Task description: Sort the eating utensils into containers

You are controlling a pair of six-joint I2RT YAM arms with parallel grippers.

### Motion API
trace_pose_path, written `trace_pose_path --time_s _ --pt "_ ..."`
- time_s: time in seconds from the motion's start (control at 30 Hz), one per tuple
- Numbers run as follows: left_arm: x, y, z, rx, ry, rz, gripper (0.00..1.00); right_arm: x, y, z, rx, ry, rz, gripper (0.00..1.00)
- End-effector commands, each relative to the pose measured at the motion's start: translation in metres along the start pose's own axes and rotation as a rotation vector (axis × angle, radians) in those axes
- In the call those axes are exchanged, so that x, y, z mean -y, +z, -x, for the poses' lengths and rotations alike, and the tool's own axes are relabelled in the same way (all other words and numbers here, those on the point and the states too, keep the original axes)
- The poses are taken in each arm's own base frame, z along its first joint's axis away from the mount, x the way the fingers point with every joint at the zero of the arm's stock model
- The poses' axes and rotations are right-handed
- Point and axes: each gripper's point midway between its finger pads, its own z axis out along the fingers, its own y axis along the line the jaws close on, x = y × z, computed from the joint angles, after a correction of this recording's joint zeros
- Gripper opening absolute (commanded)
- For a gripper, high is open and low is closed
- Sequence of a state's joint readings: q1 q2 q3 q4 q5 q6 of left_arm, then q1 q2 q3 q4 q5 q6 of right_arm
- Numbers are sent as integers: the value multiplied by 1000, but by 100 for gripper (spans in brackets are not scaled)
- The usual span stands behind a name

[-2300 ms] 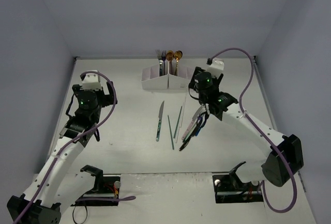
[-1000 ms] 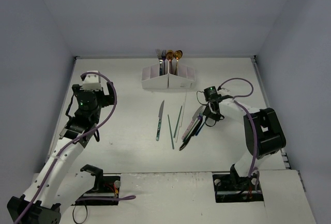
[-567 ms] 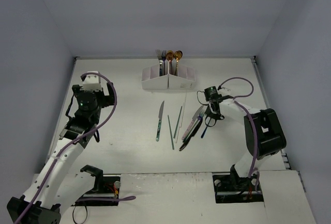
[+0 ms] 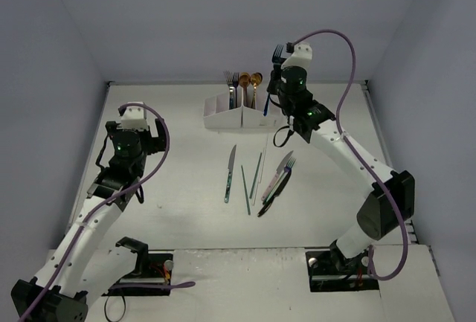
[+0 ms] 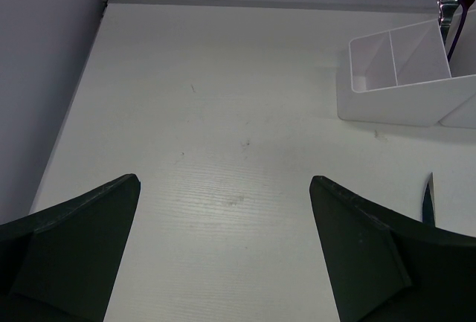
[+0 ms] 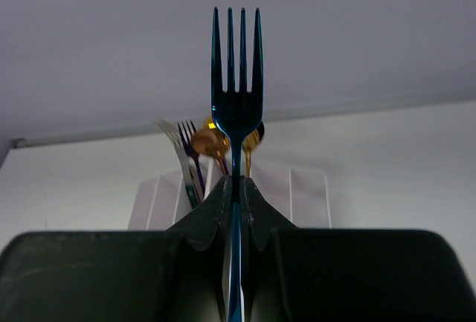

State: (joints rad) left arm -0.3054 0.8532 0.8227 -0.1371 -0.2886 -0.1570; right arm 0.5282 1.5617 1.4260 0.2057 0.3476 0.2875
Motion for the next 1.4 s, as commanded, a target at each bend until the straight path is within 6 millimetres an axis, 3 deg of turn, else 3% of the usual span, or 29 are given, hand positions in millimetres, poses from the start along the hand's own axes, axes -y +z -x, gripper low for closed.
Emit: trace_pose_path --time_s 0.0,0.23,0.47,0.8,0.93,1.03,1.2,1.3,1.37 --pt "1 1 21 64 -16 -2 97 -38 28 60 286 -41 100 0" --pt "1 4 19 51 -6 4 97 -79 63 67 416 -39 141 0" --pt "0 4 19 50 -7 11 97 -110 98 39 420 -49 168 0" --pt "1 2 20 57 -10 1 97 -101 128 -46 316 -144 106 1" --pt "2 2 22 62 -13 -4 97 -94 128 -66 279 -166 90 5" --pt "2 2 21 60 -11 -6 97 -97 121 -66 272 -171 102 11" --pt "3 1 22 62 -13 -11 97 -109 91 -55 261 -195 105 25" --pt "2 0 24 68 -15 -11 97 -99 73 -49 227 -181 64 34" --pt "2 -1 24 70 -15 -12 97 -83 60 -46 183 -145 6 37"
